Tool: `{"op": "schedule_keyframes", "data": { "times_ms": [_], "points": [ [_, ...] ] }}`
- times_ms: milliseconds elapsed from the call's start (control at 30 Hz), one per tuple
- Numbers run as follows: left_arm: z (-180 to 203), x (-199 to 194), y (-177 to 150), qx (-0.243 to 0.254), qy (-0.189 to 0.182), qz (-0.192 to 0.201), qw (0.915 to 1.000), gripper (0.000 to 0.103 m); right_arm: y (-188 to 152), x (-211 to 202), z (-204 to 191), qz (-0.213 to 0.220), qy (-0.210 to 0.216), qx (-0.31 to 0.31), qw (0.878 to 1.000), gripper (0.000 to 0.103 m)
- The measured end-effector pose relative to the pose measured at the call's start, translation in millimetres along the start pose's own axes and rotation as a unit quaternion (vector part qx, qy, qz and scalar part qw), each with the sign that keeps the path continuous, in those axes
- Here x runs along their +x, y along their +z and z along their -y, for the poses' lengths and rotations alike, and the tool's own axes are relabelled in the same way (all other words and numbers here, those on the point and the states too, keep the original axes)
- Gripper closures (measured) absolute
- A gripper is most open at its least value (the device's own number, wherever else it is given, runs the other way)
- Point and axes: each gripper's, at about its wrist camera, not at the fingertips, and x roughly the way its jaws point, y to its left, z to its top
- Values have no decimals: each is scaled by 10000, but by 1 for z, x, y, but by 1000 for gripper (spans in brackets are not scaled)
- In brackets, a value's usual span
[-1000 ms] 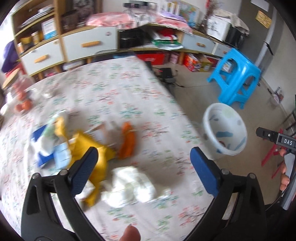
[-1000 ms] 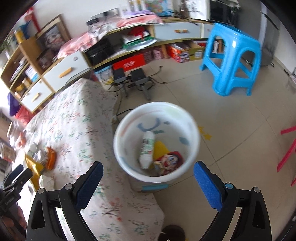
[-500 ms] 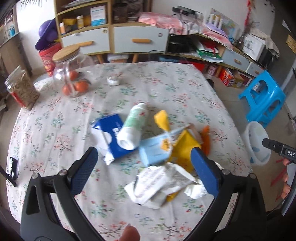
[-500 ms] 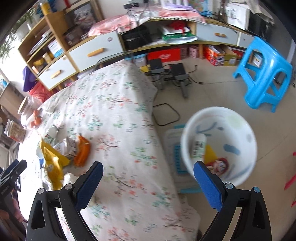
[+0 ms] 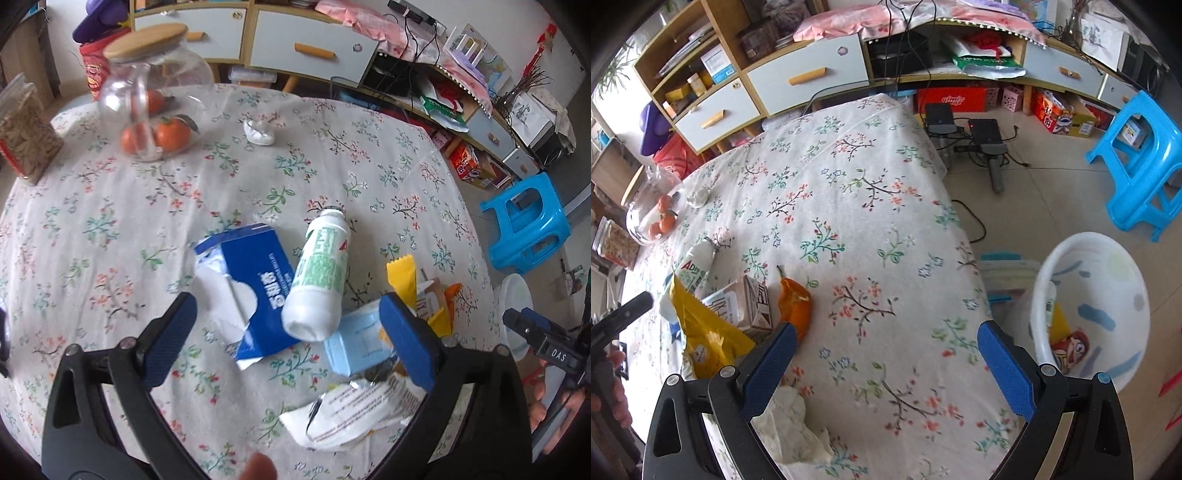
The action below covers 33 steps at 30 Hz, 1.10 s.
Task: Collect trash
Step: 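Grasp the small white green-label bottle with the left gripper while the right gripper grasps the orange bag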
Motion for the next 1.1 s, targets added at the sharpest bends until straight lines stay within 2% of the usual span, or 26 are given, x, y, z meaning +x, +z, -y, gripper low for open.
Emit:
{"op": "schedule_keyframes", "data": {
  "times_ms": [67, 133, 233, 400, 667, 867, 967, 1033, 1100],
  "points": [
    [2, 11, 4, -31, -79, -132, 9999, 19, 3, 7, -3, -60, 23, 7, 10000, 4],
    [2, 20, 5, -74, -153, -219, 9996, 34, 5, 13, -6, -122, 73, 17, 9999, 4],
    [2, 30, 8, -110, -242, -317, 9991, 49, 7, 21, -15, -205, 161, -20, 9997, 4],
    [4, 33, 10, 5, -339, -344, 9988, 59, 7, 33, -32, -365, 263, -179, 9988, 4],
    [5, 34, 7, 109, -247, -409, 9988, 64, -1, 53, -50, -703, 274, -418, 9963, 5],
    [4, 24, 5, 48, -204, -271, 9994, 64, -4, 62, -62, -728, 290, -496, 9957, 24],
    [1, 18, 5, -2, -191, -194, 9996, 64, -4, 60, -68, -696, 399, -552, 9952, 45],
    [-3, 14, 4, -51, -185, -141, 9997, 64, -6, 60, -72, -724, 462, -600, 9945, 66],
    [-5, 10, 2, -82, -173, -93, 9998, 64, -7, 58, -72, -707, 461, -638, 9944, 70]
  ]
}}
